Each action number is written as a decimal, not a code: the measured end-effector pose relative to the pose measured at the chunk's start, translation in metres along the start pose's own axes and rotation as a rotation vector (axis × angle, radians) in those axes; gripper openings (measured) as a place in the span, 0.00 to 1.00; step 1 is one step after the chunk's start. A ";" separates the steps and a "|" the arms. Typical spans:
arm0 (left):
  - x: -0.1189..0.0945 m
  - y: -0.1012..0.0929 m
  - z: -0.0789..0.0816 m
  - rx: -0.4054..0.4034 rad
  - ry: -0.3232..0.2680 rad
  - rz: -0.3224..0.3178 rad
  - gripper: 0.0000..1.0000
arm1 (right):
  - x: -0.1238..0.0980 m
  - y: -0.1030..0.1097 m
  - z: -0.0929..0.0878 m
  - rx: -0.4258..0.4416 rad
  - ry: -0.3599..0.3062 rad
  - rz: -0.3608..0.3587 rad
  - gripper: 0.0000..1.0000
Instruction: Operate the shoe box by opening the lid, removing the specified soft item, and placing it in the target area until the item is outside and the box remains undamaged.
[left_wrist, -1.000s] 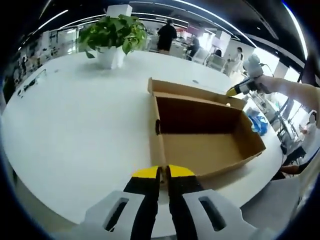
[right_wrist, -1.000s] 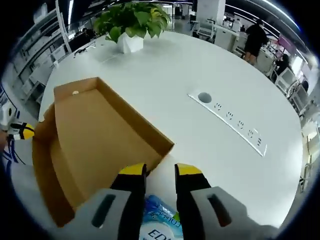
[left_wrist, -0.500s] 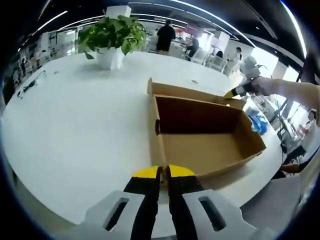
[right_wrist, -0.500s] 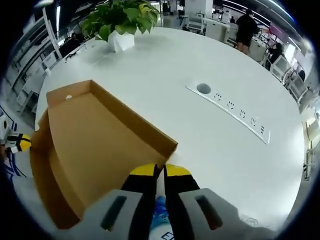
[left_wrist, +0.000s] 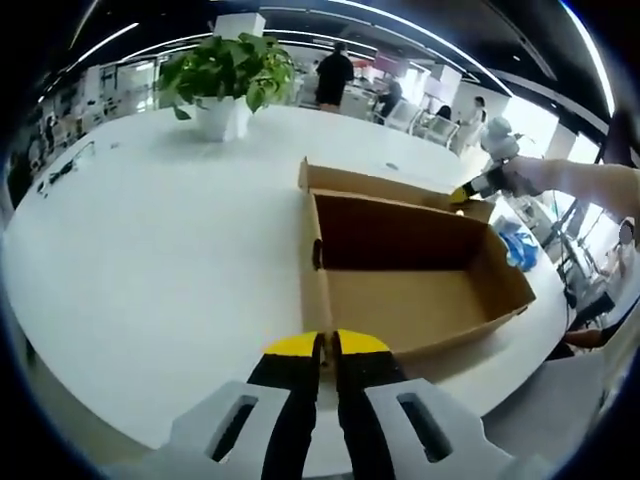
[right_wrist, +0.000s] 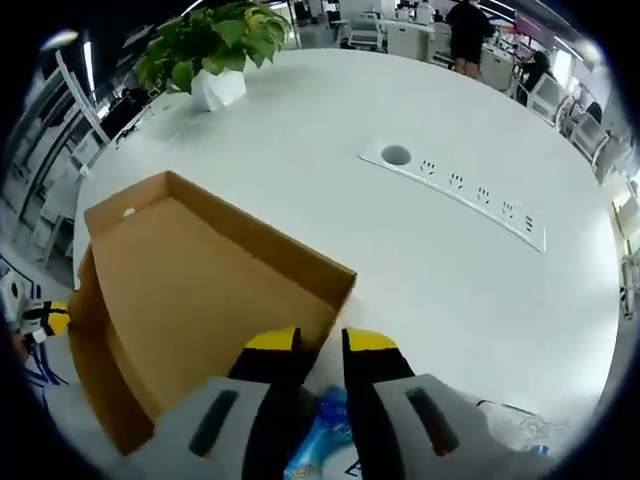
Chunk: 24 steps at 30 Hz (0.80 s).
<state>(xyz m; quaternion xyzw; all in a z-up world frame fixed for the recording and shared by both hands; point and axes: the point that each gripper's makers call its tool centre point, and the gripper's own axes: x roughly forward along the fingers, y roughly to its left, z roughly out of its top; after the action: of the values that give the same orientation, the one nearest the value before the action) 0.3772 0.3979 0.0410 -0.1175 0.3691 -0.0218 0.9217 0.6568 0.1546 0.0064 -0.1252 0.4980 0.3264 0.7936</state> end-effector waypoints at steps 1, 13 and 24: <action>0.000 0.000 0.000 -0.002 -0.001 0.000 0.02 | 0.001 0.001 -0.002 0.003 0.002 0.000 0.16; 0.000 0.001 0.000 -0.014 -0.010 0.000 0.02 | -0.003 0.002 0.000 0.043 -0.028 -0.014 0.06; 0.000 0.000 0.000 0.000 -0.017 -0.001 0.02 | -0.017 0.001 0.014 0.051 -0.106 -0.017 0.04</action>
<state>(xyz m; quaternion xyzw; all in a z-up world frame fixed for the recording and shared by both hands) 0.3770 0.3982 0.0405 -0.1179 0.3613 -0.0214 0.9247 0.6613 0.1559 0.0281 -0.0916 0.4621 0.3132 0.8246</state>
